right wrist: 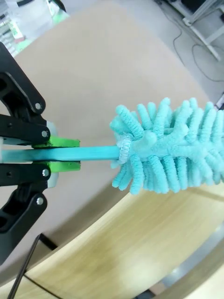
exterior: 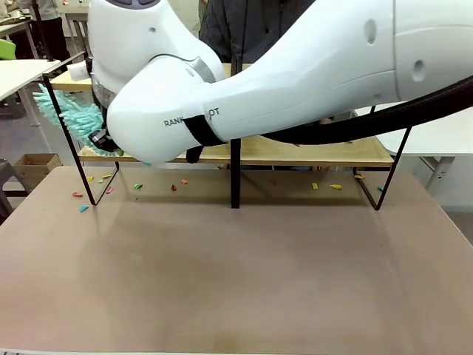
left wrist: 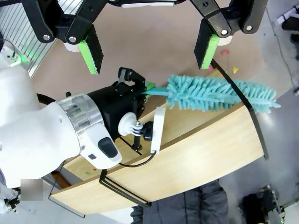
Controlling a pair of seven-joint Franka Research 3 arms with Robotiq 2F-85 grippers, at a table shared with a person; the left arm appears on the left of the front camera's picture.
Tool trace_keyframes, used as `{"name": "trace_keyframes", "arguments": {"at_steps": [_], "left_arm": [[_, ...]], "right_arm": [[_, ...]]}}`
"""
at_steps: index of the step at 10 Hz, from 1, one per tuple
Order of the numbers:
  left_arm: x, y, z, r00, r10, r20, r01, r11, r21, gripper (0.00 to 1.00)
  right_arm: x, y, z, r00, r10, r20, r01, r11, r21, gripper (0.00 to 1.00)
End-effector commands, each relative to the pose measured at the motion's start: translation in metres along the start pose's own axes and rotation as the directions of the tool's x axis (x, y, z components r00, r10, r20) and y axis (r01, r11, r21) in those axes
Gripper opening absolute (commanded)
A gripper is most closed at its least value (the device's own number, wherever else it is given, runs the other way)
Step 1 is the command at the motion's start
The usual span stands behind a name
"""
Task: Clean the shelves.
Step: Clean a randomly selected level of the Shelf with the Duster.
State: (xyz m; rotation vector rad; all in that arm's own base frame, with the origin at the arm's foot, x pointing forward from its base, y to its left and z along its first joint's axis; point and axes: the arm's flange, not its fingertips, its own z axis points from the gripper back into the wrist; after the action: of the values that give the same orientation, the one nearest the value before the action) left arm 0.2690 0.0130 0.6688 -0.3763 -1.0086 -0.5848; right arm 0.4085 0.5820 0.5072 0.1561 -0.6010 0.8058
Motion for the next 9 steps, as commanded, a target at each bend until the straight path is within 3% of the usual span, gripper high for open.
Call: {"name": "trace_keyframes", "arguments": {"at_steps": [1, 3, 6, 9], "left_arm": [[0.000, -0.001, 0.000, 1.000, 0.000, -0.007, 0.000, 1.000, 0.003, 1.00], [0.000, -0.001, 0.000, 1.000, 0.000, -0.007, 0.000, 1.000, 0.003, 1.00], [0.000, -0.001, 0.000, 1.000, 0.000, -0.007, 0.000, 1.000, 0.003, 1.00], [0.000, -0.001, 0.000, 1.000, 0.000, -0.007, 0.000, 1.000, 0.003, 1.00]], "right_arm": [[-0.028, -0.005, 0.015, 0.999, -0.020, -0.025, 0.020, 1.000, 0.019, 0.13], [-0.068, -0.026, 0.051, 0.990, -0.044, -0.135, 0.055, 0.996, 0.075, 0.13], [-0.185, -0.084, 0.159, 0.948, -0.137, -0.288, 0.179, 0.976, 0.127, 0.13], [-0.294, -0.119, 0.263, 0.955, -0.152, -0.256, 0.214, 0.947, 0.238, 0.13]]}}
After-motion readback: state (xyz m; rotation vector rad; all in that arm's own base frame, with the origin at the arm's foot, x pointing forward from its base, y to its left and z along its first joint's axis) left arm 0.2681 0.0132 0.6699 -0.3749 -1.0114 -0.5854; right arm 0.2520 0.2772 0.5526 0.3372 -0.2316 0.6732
